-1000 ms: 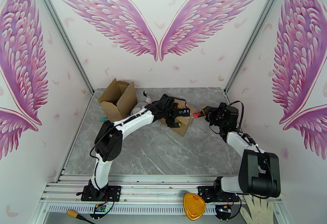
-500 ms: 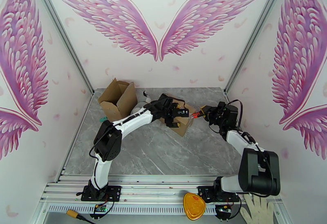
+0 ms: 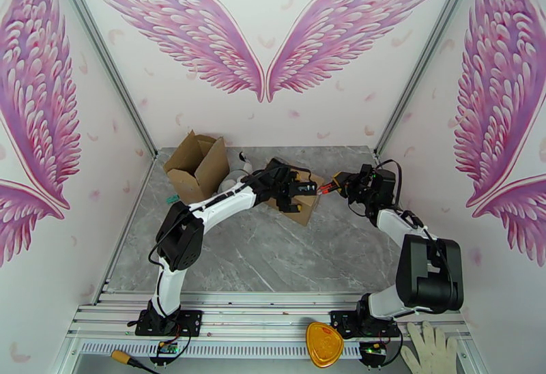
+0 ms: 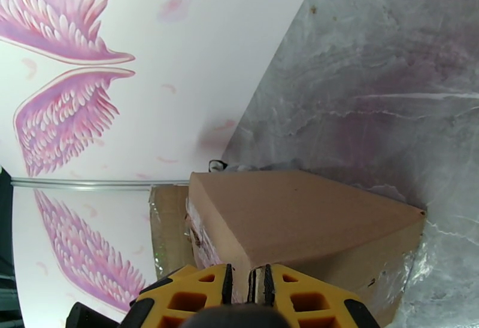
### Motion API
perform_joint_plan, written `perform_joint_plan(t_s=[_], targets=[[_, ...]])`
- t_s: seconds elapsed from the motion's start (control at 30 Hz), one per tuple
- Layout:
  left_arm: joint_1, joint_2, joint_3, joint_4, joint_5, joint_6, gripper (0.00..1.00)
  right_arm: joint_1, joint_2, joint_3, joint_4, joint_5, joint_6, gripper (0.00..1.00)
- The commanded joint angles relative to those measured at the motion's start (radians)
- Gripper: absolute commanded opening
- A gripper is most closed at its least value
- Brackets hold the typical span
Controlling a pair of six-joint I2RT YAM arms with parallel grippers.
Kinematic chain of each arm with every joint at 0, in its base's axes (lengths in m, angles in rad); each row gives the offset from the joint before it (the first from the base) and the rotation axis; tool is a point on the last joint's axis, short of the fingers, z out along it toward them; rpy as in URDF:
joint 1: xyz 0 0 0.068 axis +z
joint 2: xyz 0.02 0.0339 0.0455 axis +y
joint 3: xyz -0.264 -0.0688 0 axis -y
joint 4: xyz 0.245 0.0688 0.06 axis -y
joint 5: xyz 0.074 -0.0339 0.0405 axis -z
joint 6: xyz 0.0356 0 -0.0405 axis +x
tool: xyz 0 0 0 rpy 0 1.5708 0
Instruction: Unpack the express box
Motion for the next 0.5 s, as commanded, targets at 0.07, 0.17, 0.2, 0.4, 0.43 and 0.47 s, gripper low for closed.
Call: perform_joint_plan(t_s=[0.07,0.17,0.2,0.4,0.43,0.47], targets=[[-0.019,0.024,0.052,0.147,-0.023,-0.050,0.94,0.054,-0.021,-0.052,-0.091,-0.148,-0.019,0.00],[-0.014,0.032,0.062,0.144,-0.034,-0.054,0.94,0.054,-0.041,-0.069,-0.113,-0.159,-0.028,0.00],[-0.013,0.033,0.064,0.141,-0.038,-0.056,0.94,0.055,-0.047,-0.072,-0.123,-0.163,-0.032,0.00],[0.003,0.035,0.073,0.134,-0.039,-0.063,0.93,0.055,-0.080,-0.106,-0.141,-0.187,-0.034,0.00],[0.004,0.037,0.076,0.133,-0.040,-0.061,0.93,0.055,-0.083,-0.109,-0.144,-0.196,-0.035,0.00],[0.008,0.039,0.079,0.128,-0.042,-0.057,0.93,0.055,-0.086,-0.114,-0.148,-0.208,-0.033,0.00]])
